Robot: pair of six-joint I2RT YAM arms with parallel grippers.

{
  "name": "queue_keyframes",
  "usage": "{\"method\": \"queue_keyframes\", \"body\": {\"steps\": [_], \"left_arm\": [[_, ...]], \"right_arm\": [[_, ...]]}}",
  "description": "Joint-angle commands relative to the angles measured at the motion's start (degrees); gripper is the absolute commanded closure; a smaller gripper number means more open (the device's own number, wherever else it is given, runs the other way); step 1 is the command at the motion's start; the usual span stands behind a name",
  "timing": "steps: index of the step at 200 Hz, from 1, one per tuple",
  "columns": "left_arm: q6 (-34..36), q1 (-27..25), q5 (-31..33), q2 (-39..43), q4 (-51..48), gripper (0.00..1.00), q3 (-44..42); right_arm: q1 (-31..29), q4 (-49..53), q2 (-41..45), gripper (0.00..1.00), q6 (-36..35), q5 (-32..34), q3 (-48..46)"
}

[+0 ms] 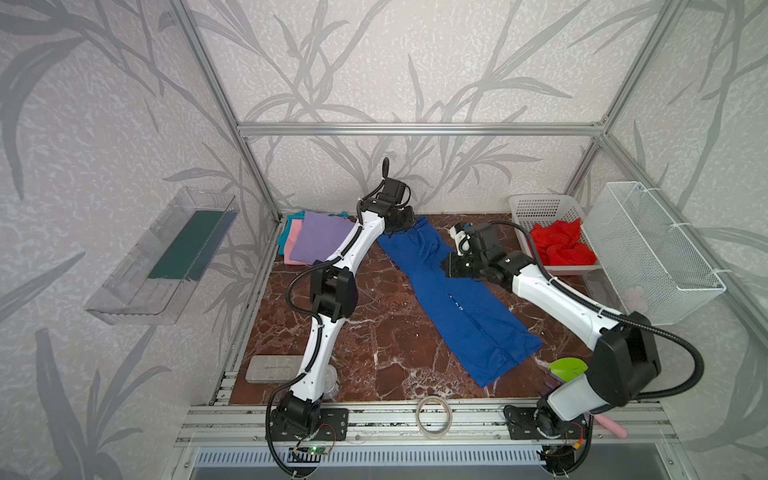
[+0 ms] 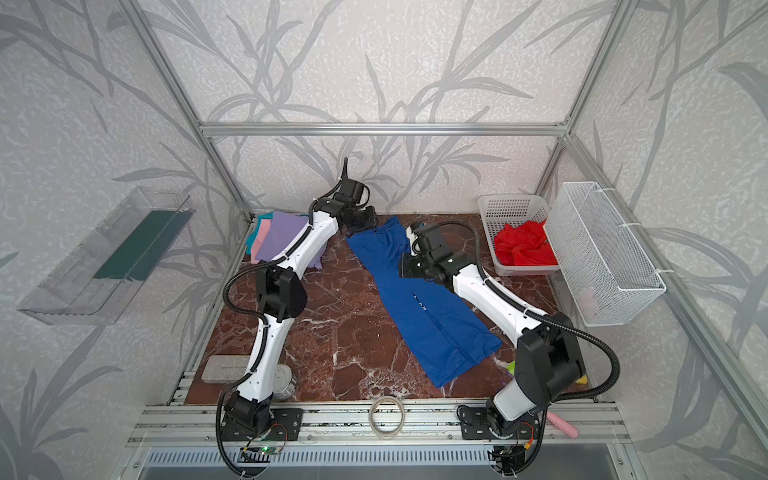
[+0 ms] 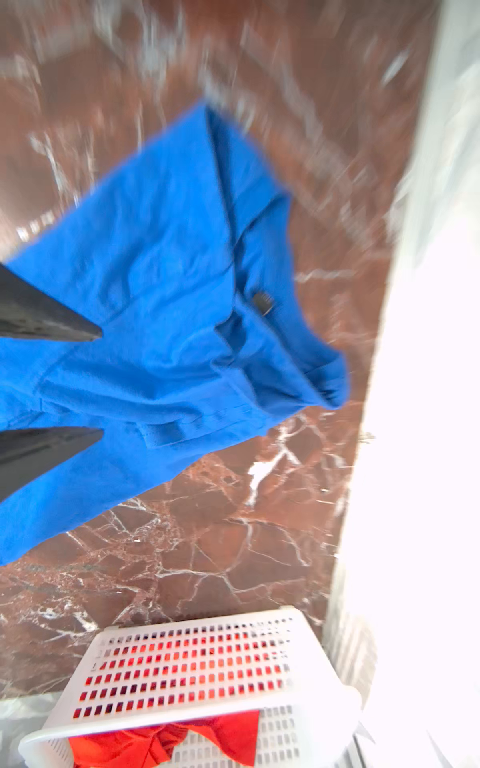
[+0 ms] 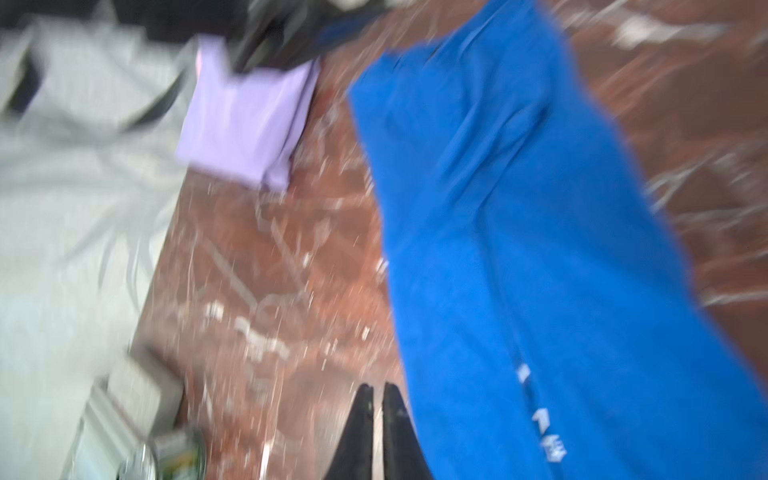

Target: Fold and stack the t-shirts

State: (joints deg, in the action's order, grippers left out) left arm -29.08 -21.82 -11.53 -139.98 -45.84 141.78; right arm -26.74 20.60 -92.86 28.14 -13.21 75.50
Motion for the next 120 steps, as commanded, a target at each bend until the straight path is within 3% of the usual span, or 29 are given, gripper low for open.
{"method": "queue_keyframes", "body": {"steps": [1, 89, 120], "left_arm": [[1.22, 0.85, 2.05, -1.11, -3.48, 0.66, -2.84], [0.08, 2.31, -0.28, -7.43, -3.29, 0.61, -0.36], [-0.33, 2.57, -0.15, -9.43, -2.78, 0.61, -0.45]], "right_arm": [[4.20, 2.75, -9.01, 0.91, 1.85, -4.97, 5.81], [9.84, 6.50, -41.28, 0.90, 2.19, -11.75, 35.93], [10.22, 6.95, -48.14, 0.82, 3.33, -12.60, 42.49]]}}
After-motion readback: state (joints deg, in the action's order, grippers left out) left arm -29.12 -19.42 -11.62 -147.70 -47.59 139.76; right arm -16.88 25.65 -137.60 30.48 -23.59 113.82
